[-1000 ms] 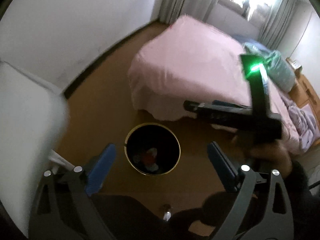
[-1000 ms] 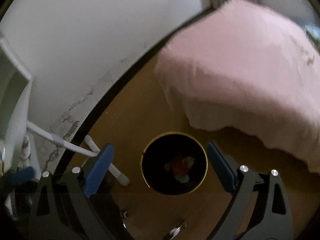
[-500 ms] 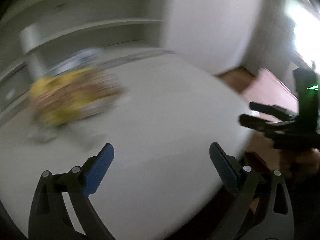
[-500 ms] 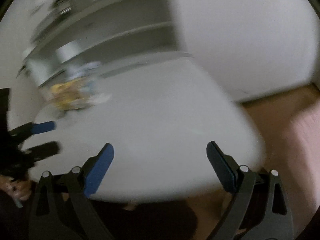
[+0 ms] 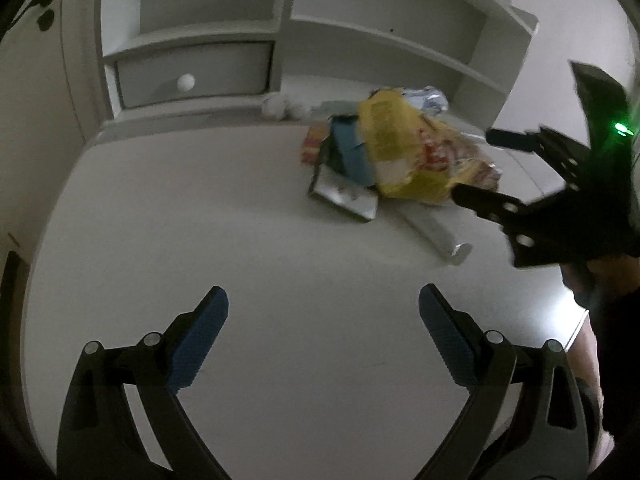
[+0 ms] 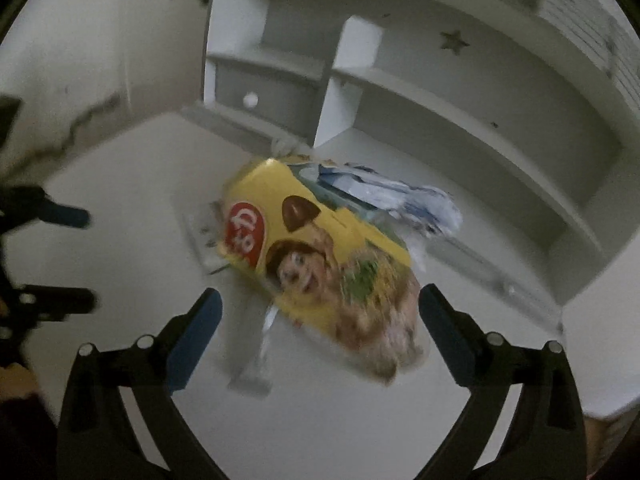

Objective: Collect trash
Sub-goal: 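Grasp the yellow snack bag with the right tool while the left tool grasps the white cigarette box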

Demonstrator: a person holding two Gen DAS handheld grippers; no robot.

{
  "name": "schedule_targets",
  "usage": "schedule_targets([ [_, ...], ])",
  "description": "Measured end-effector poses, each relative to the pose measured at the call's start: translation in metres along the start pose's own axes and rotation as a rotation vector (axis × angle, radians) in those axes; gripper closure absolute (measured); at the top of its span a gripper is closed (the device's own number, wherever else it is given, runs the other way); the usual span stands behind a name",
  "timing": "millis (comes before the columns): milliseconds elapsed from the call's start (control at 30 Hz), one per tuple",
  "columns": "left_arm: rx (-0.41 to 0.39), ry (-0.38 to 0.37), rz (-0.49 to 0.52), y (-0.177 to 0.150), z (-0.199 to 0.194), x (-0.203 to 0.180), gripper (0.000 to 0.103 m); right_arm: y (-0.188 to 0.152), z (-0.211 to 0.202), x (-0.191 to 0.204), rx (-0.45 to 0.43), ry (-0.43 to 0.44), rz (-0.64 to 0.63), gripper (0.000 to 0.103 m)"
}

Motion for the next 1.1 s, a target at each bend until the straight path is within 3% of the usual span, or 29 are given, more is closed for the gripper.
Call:
schedule_targets([
  [100, 0.006, 0.011, 0.006, 0.002, 0.006, -0.001, 0.01, 0.009, 0.017, 0.006, 0.019, -0.065, -0.058, 0.008],
  [200, 0.016, 0.014, 0.006, 0.008, 0.015, 0.003, 0.01, 0.004, 0.016, 0.008, -0.005, -0.111, -0.111, 0.033],
  [233, 0.019, 0.015, 0.007, 0.008, 0.016, 0.002, 0.01, 0.003, 0.011, 0.007, -0.019, -0.116, -0.109, 0.049],
  [267, 0.024, 0.019, 0.009, 0.011, 0.019, 0.002, 0.01, 0.003, 0.004, 0.004, -0.029, -0.092, -0.092, 0.057],
  [333, 0.027, 0.032, 0.02, 0.019, 0.023, -0.001, 0.01, 0.001, -0.013, -0.002, -0.064, -0.042, -0.059, 0.064],
  [567, 0.016, 0.113, 0.151, 0.055, 0.046, -0.034, 0.01, -0.028, -0.079, -0.022, -0.192, 0.058, 0.097, 0.065],
  [833, 0.009, 0.233, 0.219, 0.084, 0.073, -0.048, 0.01, -0.085, -0.106, -0.046, -0.204, 0.148, 0.297, 0.063],
  [933, 0.03, 0.228, 0.223, 0.087, 0.077, -0.044, 0.01, -0.107, -0.108, -0.052, -0.201, 0.167, 0.359, 0.063],
  [967, 0.037, 0.232, 0.226, 0.086, 0.079, -0.042, 0.014, -0.113, -0.108, -0.053, -0.198, 0.175, 0.378, 0.063],
  [1067, 0.038, 0.199, 0.223, 0.081, 0.072, -0.041, 0.046, -0.132, -0.11, -0.055, -0.195, 0.192, 0.437, 0.063],
  [1100, 0.034, 0.215, 0.209, 0.081, 0.069, -0.038, 0.046, -0.137, -0.111, -0.056, -0.196, 0.19, 0.452, 0.063],
])
Point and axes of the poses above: each gripper's, at about its wrist camera, not at the fingertips, and z roughly the way its jaws point, x to its left, y to its top, the point moved 3 cm from there along z, roughly the way its jaws point, and after that the axes turned 12 degrees about x, right-handed, at the moved point
